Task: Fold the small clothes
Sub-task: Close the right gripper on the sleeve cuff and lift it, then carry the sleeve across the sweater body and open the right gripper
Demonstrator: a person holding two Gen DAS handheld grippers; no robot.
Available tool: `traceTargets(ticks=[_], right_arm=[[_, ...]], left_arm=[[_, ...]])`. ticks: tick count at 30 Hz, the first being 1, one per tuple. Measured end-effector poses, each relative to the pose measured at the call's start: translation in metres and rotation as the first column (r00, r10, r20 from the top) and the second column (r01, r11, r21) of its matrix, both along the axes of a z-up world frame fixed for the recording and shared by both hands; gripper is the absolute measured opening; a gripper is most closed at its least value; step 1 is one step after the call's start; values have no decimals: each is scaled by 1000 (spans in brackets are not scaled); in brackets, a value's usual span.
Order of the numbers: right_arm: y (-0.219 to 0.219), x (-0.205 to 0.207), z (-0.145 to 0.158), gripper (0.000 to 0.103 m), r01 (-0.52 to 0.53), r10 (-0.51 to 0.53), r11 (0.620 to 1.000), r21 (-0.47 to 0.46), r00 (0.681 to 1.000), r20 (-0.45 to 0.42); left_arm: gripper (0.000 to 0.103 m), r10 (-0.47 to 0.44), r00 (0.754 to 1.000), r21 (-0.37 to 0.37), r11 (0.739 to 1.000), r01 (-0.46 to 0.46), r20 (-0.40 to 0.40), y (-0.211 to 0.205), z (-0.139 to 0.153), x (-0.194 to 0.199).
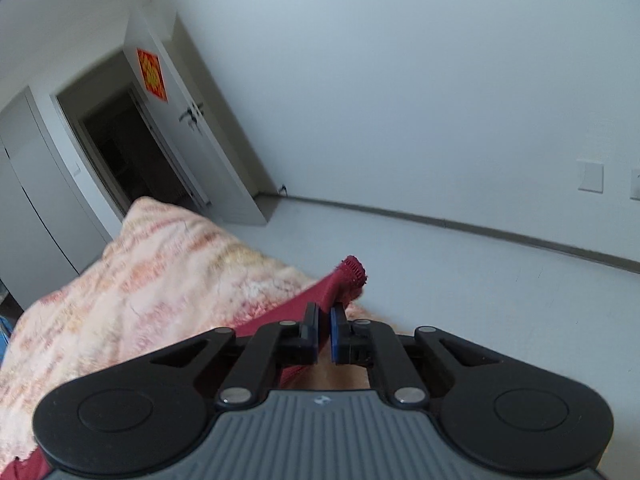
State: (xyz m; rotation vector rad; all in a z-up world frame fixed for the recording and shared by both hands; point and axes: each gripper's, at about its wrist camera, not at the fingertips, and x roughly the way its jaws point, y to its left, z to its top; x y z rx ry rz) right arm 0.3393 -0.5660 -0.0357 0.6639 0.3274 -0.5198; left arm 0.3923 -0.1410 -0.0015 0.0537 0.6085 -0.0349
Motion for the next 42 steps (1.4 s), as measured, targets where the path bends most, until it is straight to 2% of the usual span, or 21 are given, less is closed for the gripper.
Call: traceTargets(ticks=[4,8,11,14,18,24,29,34,38,42], right_arm=[[1,-36,0,6,13,-13,1000,11,1000,-2],[2,-43,-22,6,14,-12,999,42,998,-64],[4,-43,-31,6,21,-17,997,74,999,-47],[12,-43,-20,6,17,-17,1000,10,1000,-25],[32,-41,11,6,-18,20,994,-106,1000,16],[89,-18,70,6,-148,180,948,-283,980,88],[157,19,117,6,-300,372,875,-379,919,130],[243,60,149,6,-453,555,778,-436,821,136],[320,85,161,6,-541,662,687,-486,742,109],[398,112,157,6,-643,750,596,-481,660,47]], left_arm=[[102,-2,999,20,1000,3,-35,2,-8,2],[102,-9,997,20,1000,10,-83,6,-19,2],[102,-7,996,7,1000,7,-87,9,-18,0],[102,-3,997,-1,1000,3,-71,12,-10,-2],[102,3,999,-31,1000,-4,-35,18,6,-7],[102,38,999,-60,997,-38,1,37,33,-14],[102,92,995,-97,991,-88,45,67,54,-23],[102,166,983,-112,981,-156,81,107,69,-34],[102,234,968,-122,967,-223,92,144,74,-44],[102,296,951,-118,951,-285,87,181,71,-51]])
